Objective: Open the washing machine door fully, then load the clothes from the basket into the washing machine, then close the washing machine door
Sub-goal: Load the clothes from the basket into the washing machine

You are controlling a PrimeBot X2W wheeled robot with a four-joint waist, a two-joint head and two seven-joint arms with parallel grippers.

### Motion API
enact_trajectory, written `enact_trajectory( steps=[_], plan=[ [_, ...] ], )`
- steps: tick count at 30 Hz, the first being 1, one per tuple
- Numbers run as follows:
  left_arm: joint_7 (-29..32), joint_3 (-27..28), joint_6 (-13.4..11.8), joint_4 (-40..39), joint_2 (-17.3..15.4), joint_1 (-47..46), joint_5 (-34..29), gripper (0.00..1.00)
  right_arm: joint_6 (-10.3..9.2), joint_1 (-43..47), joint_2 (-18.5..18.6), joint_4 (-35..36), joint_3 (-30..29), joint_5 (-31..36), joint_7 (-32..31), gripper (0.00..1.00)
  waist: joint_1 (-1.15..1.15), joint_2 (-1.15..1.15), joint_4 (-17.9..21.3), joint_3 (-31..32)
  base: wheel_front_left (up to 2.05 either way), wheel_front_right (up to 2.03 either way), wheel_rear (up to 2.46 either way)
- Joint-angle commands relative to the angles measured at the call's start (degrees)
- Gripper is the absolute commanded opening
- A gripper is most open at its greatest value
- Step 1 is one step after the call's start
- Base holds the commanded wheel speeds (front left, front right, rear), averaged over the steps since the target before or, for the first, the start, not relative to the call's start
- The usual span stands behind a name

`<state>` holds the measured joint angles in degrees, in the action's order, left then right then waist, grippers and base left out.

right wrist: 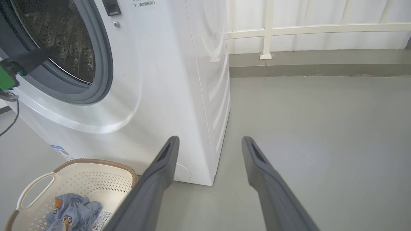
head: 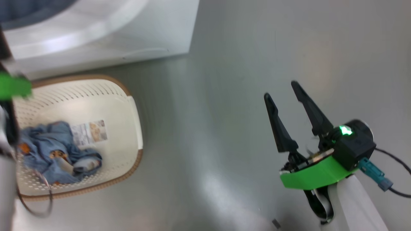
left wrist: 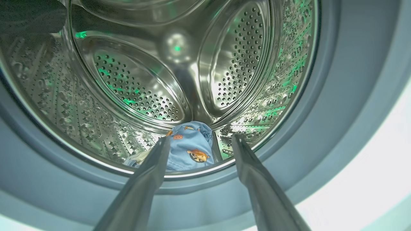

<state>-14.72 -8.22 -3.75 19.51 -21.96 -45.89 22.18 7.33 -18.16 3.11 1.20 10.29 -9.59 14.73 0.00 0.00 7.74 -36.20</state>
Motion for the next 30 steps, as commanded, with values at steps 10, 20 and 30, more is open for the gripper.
enact_trajectory(
  steps=[10, 20, 30],
  plan=[
    [-0.3, 3.8, -5.2, -17.1, 2.6, 24.4, -3.7, 1.00, 0.16, 6.7, -0.2, -0.8, -1.3, 2.3, 0.3, 1.00, 0.00, 0.00, -3.8, 12.7, 0.00, 0.00, 0.00],
    [-0.3, 1.7, -7.3, -20.9, 5.6, 40.7, -4.7, 1.00, 0.16, 12.6, -0.2, -2.7, -3.6, 3.3, 0.0, 1.00, 0.00, 0.00, -6.4, 23.7, 0.00, 0.00, 0.00],
    [0.1, -1.1, -8.4, -22.0, 7.2, 49.6, -5.3, 1.00, 0.16, 17.7, -0.2, -1.8, -4.3, 3.3, -2.1, 1.00, 0.00, 0.00, -7.9, 31.6, 0.00, 0.00, 0.00]
  ],
)
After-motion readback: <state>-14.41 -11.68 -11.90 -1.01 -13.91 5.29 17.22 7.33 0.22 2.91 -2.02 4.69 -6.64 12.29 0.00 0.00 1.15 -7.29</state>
